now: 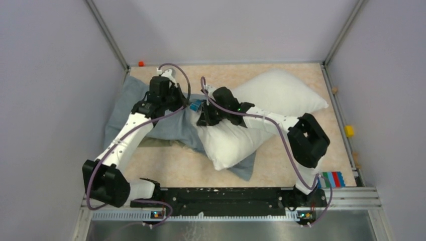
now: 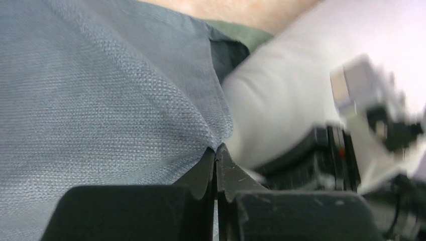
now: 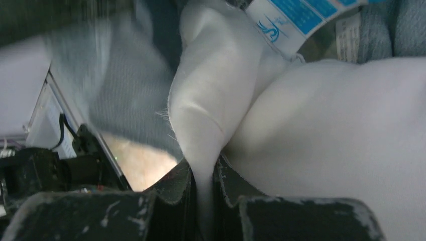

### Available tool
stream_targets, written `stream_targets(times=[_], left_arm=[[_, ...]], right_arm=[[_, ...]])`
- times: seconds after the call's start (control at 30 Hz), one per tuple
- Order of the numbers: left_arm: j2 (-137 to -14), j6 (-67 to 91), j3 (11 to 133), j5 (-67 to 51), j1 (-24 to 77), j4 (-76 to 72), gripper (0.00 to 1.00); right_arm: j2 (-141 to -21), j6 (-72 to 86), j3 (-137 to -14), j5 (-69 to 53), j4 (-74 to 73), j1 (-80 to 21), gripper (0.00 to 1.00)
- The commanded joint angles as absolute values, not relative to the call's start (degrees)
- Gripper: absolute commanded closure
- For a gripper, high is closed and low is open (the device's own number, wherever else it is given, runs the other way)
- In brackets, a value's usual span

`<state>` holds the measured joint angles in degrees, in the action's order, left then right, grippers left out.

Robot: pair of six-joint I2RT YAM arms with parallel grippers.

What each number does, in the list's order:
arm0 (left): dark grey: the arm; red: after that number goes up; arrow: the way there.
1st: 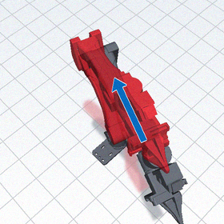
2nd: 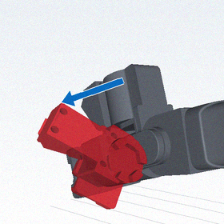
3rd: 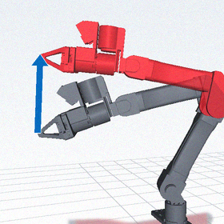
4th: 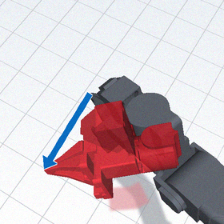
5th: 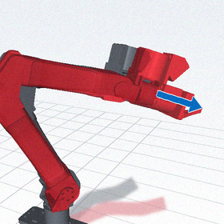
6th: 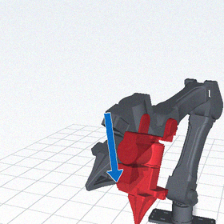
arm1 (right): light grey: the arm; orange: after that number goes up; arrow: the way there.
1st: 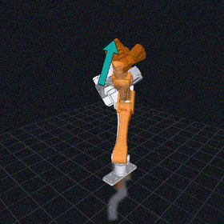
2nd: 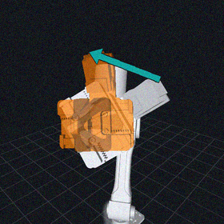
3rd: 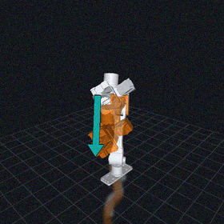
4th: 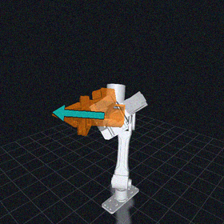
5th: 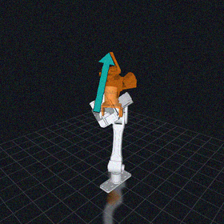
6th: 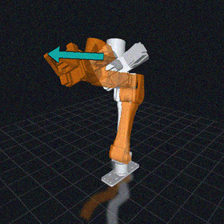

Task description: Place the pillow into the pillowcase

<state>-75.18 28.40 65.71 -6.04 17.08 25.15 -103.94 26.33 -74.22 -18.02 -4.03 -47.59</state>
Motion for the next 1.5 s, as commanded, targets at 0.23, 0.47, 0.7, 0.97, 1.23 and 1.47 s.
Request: stream_targets(times=[0.23, 0.47, 0.7, 0.97, 1.23, 1.47], left_arm=[[-64.49, 20.53, 59.59, -23.42, 17.23, 31.49, 1.0], [-62.15, 21.92, 62.62, -30.12, 17.31, 35.7, 1.0], [-62.25, 25.14, 61.05, -29.05, 17.31, 35.34, 1.0], [-63.63, 27.09, 58.33, -23.84, 17.14, 33.28, 1.0], [-63.31, 27.66, 57.17, -24.51, 17.14, 29.71, 1.0], [-63.78, 26.81, 57.01, -24.62, 17.05, 29.25, 1.0]], right_arm=[[-122.23, 22.92, -121.25, -8.28, -25.3, -44.31, 1.0], [-127.74, 27.84, -114.55, 1.12, -13.61, -42.78, 1.0], [-122.9, 30.25, -105.53, 6.37, -8.2, -42.81, 0.94], [-110.98, 26.49, -108.8, -6.59, -18.58, -42.97, 0.4], [-94.37, 16.89, -93.65, -4.87, -24.89, -45.45, 0.3], [-87.31, 8.2, -75.54, 9.73, -22.4, -56.88, 0.2]])
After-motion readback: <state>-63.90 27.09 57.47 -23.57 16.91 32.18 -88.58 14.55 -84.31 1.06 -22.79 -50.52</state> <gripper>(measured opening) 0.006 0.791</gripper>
